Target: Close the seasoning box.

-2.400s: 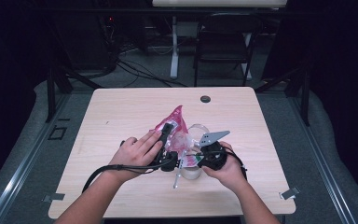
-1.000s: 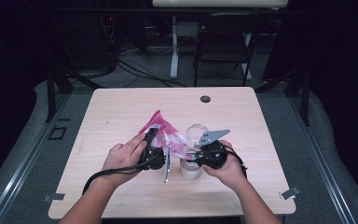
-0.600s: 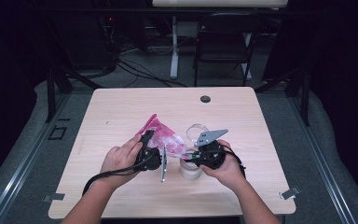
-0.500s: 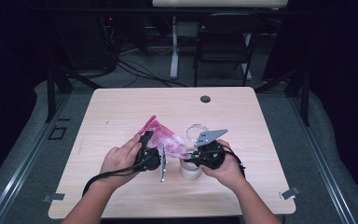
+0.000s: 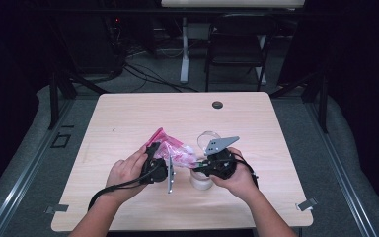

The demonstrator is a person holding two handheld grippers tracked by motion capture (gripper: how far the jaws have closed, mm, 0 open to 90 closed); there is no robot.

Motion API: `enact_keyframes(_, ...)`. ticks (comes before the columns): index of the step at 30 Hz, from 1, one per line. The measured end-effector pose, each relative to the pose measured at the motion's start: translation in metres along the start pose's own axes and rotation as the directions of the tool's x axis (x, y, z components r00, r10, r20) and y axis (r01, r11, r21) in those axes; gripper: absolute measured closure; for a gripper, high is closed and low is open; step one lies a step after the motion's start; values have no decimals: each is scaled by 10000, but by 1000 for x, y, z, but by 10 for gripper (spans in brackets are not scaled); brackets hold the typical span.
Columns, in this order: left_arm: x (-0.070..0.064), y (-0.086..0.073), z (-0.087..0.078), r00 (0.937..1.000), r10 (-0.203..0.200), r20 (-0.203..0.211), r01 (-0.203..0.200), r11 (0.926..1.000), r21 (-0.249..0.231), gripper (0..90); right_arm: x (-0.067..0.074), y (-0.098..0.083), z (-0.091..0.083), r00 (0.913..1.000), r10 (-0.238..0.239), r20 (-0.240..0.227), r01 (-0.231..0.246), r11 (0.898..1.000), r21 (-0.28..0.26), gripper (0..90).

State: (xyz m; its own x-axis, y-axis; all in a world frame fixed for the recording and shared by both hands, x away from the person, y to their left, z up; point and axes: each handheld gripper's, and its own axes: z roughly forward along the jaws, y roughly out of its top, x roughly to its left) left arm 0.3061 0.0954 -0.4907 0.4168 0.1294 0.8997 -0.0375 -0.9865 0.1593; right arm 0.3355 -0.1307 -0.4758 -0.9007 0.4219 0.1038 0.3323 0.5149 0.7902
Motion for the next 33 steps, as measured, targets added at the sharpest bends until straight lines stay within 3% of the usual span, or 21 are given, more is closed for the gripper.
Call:
enact_keyframes(14, -10, -5, 4, 9981, -501, 361, 496, 9987, 136, 701, 1, 0, 4, 9999, -81, 138, 79, 9999, 153, 900)
enact_keyframes(22, -16, -9, 7, 9932, -1005, 580, 1000, 9949, 129, 706, 2, 0, 7, 9998, -100, 167, 97, 9997, 229, 900)
enact_keyframes(33, -24, -14, 13, 9725, -2019, 1163, 2019, 9793, 114, 727, 2, -1, 10, 9997, -28, 227, 22, 9996, 264, 900)
